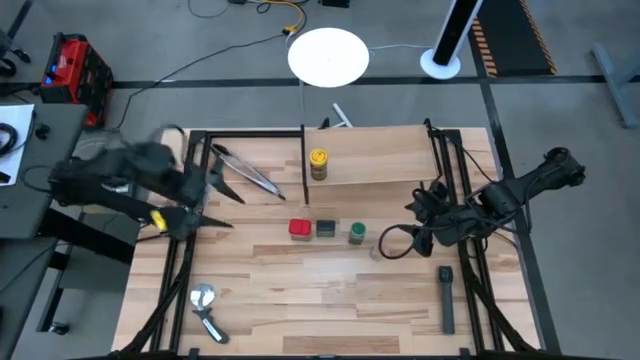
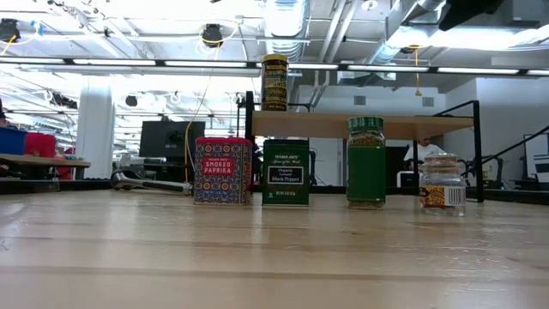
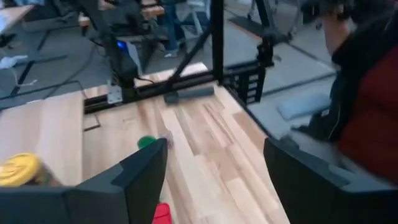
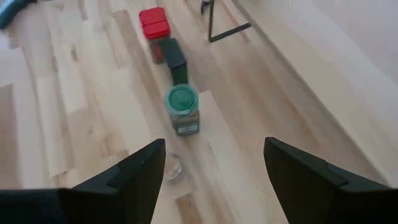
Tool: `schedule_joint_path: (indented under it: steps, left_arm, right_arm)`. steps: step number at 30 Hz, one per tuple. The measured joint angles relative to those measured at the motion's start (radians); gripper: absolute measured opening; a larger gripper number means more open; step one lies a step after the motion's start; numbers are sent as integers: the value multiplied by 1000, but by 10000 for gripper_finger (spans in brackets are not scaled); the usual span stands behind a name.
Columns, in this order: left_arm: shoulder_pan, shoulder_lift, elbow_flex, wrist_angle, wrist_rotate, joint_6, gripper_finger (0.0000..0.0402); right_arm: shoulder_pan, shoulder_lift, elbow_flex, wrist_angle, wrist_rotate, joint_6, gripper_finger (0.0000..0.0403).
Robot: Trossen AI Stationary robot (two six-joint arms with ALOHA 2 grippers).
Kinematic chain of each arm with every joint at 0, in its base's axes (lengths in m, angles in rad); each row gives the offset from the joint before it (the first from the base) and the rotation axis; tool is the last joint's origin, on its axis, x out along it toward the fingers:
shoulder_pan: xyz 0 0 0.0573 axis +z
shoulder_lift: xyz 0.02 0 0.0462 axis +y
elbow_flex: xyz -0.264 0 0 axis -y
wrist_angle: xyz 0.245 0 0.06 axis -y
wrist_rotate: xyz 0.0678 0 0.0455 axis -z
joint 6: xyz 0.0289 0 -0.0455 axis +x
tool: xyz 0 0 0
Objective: Shelf spices
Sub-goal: Put the red seasoning can on the shelf
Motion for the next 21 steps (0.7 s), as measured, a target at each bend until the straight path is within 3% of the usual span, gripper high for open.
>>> schedule_joint_path:
  steps: [3,9,15,21]
  left_arm:
    - [2,12,-157,156,-90,80,256]
    - [7,68,-348,522,-121,181,256]
    - [47,135,-385,430,-266,170,256]
    - [87,221,-384,328,-251,144,256]
  right_arm:
    - [-1,16,0,13,42,-21,276]
    - [-51,58,0,163,64,-156,276]
    - [-96,136,0,385,57,-464,276]
    - [-158,211,0,415,16,-480,276]
